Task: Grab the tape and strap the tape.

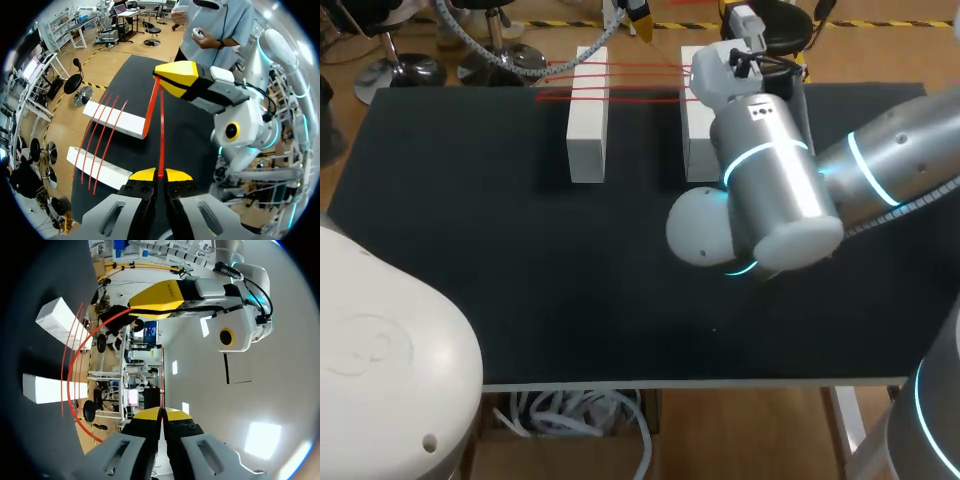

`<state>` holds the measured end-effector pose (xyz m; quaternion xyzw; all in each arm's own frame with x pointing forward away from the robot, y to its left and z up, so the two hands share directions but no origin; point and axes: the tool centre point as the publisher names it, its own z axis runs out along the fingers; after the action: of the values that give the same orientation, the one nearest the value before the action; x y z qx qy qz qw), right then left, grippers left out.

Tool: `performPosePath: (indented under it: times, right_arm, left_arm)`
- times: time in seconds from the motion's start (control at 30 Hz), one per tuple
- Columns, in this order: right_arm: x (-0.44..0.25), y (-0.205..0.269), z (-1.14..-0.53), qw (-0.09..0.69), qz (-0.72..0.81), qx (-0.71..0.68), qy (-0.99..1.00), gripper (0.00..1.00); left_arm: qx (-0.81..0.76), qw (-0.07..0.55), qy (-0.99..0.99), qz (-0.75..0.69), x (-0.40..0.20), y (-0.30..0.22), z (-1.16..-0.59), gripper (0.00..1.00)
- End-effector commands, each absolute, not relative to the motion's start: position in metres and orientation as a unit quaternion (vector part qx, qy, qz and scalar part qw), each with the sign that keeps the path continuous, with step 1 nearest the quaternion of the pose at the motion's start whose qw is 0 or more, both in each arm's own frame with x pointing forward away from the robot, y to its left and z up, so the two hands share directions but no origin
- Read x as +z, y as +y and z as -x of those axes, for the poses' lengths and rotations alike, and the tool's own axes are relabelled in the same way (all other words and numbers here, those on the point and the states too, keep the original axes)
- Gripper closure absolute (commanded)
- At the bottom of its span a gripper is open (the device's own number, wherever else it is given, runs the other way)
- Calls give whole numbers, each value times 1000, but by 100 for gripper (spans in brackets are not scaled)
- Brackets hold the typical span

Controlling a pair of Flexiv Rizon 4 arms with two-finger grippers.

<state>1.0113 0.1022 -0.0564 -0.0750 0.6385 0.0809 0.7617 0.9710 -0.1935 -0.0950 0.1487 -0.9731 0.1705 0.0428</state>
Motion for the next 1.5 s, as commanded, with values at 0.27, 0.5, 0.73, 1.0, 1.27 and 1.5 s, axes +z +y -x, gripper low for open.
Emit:
performPosePath:
  times: [0.27,0.5,0.73,1.0,1.27,1.5]
  right_arm:
    - [-55,94,-1001,702,154,40,694,100]
    - [-53,97,-995,699,187,21,690,100]
    - [-50,105,-988,697,210,-10,686,100]
    - [-48,114,-982,694,199,-27,692,100]
    - [-49,127,-976,690,192,-42,696,100]
    - [-54,137,-974,687,196,-56,698,100]
  left_arm:
    - [169,43,-973,-149,-94,-194,-971,100]
    - [169,43,-973,-149,-94,-194,-971,100]
    - [169,43,-973,-149,-94,-194,-971,100]
    - [169,43,-973,-149,-94,-194,-971,100]
    - [169,43,-973,-149,-94,-194,-971,100]
    - [169,43,-973,-149,-94,-194,-971,100]
